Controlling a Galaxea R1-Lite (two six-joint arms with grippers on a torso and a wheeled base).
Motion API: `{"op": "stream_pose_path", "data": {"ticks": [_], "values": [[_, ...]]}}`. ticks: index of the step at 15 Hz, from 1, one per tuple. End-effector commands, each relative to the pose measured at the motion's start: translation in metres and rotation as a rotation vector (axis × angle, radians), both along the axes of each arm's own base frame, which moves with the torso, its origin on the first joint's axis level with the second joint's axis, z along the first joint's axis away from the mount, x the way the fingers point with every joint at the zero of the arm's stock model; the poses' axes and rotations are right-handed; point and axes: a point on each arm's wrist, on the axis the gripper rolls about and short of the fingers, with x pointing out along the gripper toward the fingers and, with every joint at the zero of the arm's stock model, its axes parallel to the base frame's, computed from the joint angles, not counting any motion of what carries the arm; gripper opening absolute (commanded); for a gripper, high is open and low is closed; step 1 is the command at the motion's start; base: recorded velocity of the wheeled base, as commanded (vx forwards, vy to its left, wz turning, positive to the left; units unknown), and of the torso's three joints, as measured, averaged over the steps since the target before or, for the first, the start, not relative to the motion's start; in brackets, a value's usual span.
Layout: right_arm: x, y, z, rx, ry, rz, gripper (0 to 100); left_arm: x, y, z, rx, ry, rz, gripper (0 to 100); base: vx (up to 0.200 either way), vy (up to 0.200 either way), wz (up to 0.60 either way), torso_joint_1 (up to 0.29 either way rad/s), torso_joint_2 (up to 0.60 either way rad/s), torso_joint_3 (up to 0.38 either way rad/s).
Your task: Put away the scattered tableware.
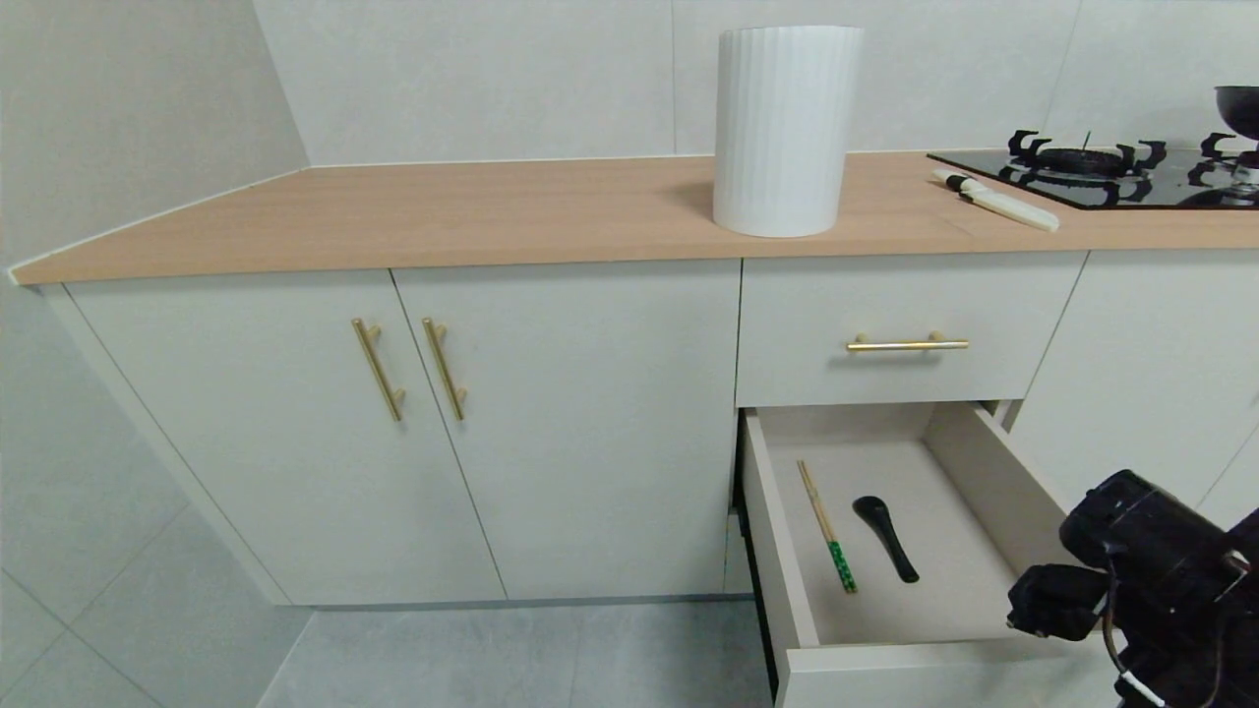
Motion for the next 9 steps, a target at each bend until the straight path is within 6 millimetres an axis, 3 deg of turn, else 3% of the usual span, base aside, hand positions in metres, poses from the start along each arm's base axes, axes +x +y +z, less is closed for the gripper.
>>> {"op": "stream_pose_path", "data": {"ticks": [1,6,9], "values": [[0.012,0.005,-0.014,-0.023,0.053,-0.022,100,0.000,0.000,0.000,0.000,0.000,-0.001,100,0.000,0.000,0.00,0.000,0.00,0.000],[0.037,0.013,-0.035,-0.088,-0.008,-0.183,100,0.000,0.000,0.000,0.000,0.000,0.001,100,0.000,0.000,0.00,0.000,0.00,0.000],[0.048,0.018,-0.032,-0.063,-0.044,-0.251,100,0.000,0.000,0.000,0.000,0.000,0.001,100,0.000,0.000,0.00,0.000,0.00,0.000]]}}
